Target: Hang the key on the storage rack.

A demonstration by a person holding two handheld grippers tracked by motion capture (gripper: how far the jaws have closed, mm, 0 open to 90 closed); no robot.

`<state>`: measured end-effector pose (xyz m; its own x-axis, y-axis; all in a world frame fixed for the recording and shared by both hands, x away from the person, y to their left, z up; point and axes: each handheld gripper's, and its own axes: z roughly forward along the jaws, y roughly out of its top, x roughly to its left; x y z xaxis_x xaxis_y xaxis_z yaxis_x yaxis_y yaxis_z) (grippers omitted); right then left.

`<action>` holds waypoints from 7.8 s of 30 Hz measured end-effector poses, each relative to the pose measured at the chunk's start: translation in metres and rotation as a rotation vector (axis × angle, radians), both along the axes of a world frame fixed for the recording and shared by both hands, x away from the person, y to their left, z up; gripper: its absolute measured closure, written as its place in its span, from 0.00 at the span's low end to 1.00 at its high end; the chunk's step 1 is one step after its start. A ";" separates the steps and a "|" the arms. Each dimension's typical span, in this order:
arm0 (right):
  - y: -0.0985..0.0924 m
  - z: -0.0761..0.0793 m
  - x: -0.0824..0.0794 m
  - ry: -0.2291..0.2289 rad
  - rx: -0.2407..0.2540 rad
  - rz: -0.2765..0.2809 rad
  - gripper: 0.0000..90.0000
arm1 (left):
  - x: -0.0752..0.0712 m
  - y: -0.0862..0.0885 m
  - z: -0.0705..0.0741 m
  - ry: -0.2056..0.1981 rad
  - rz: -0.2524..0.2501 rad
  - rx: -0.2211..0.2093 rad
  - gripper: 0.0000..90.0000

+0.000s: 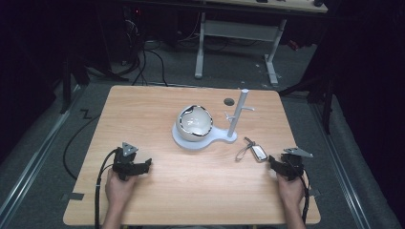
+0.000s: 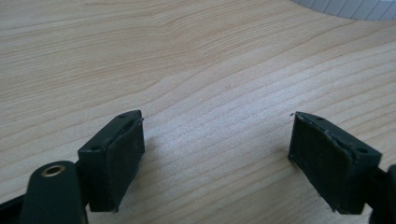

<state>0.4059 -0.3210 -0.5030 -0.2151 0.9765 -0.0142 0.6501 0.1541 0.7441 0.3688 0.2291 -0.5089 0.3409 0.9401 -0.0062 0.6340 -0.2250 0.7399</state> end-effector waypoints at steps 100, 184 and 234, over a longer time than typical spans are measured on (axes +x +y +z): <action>0.054 0.004 0.037 0.030 -0.012 0.167 0.57 | 0.000 0.000 0.000 0.001 0.000 0.000 0.21; 0.033 0.138 -0.002 -0.304 0.130 0.376 0.58 | 0.000 0.000 0.000 0.001 0.000 -0.002 0.21; 0.059 0.193 0.026 -0.379 0.233 0.476 0.58 | 0.000 0.000 0.000 0.001 0.000 -0.002 0.21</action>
